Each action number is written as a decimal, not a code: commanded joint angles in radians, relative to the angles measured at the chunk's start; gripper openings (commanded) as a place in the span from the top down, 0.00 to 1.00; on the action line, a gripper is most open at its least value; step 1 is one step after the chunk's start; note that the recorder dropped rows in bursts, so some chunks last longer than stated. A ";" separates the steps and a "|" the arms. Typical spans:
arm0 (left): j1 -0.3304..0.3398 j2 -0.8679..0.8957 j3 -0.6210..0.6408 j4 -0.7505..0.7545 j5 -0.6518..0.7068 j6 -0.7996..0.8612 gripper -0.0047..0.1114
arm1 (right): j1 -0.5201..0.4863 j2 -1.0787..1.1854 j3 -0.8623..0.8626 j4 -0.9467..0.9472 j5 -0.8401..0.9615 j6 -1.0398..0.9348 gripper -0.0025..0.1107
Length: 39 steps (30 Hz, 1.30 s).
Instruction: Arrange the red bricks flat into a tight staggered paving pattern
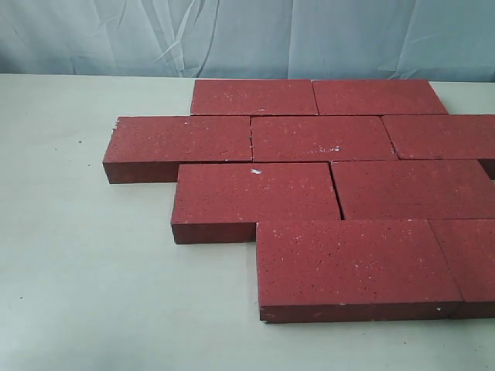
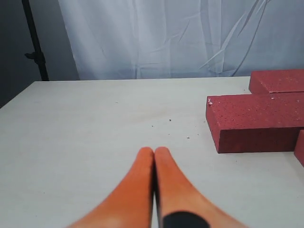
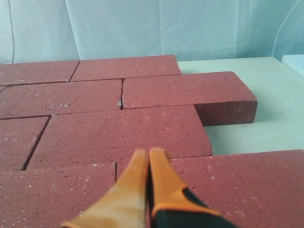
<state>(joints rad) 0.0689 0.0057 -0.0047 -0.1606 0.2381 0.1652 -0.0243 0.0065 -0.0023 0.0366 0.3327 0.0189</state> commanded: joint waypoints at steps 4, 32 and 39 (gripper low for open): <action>-0.001 -0.006 0.005 0.018 0.004 -0.043 0.96 | -0.004 -0.007 0.002 -0.004 -0.014 0.000 0.99; -0.001 -0.006 0.005 0.112 0.002 -0.189 0.96 | -0.004 -0.007 0.002 0.000 -0.010 0.000 0.99; -0.001 -0.006 0.005 0.132 0.002 -0.189 0.96 | -0.004 -0.007 0.002 0.000 -0.010 0.000 0.99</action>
<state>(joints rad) 0.0689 0.0057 -0.0047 -0.0458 0.2381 -0.0182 -0.0243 0.0065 -0.0023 0.0366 0.3327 0.0189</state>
